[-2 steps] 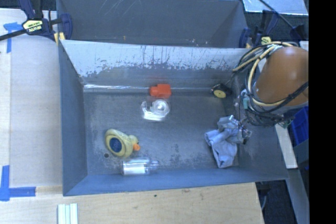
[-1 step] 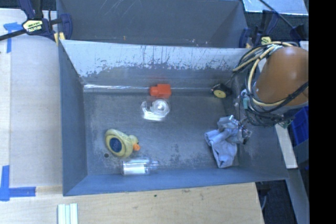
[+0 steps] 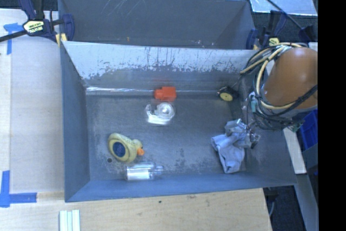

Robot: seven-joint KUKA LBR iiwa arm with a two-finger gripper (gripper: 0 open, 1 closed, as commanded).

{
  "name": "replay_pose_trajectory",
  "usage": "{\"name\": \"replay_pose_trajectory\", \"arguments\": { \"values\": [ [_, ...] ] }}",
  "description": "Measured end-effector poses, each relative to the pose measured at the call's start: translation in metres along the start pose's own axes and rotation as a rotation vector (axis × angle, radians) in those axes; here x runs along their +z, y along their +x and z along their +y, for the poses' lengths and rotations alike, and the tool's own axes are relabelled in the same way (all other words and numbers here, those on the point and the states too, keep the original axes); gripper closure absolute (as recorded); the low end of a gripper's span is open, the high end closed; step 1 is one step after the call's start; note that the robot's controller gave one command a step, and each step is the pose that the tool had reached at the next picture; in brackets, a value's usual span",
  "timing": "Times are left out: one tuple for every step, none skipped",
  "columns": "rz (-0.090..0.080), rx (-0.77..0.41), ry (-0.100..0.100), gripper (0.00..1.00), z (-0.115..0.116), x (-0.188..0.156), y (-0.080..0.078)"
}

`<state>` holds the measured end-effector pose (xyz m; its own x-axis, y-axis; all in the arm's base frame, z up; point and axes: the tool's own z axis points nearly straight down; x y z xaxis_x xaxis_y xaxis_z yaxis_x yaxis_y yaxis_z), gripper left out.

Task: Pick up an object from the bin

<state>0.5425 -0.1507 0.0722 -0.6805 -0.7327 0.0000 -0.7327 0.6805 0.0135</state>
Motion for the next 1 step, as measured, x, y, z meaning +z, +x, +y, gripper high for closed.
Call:
{"name": "replay_pose_trajectory", "arguments": {
  "values": [
    [0.004,0.001,-0.005,1.0,0.001,-0.0199,0.0015]
  ]
}}
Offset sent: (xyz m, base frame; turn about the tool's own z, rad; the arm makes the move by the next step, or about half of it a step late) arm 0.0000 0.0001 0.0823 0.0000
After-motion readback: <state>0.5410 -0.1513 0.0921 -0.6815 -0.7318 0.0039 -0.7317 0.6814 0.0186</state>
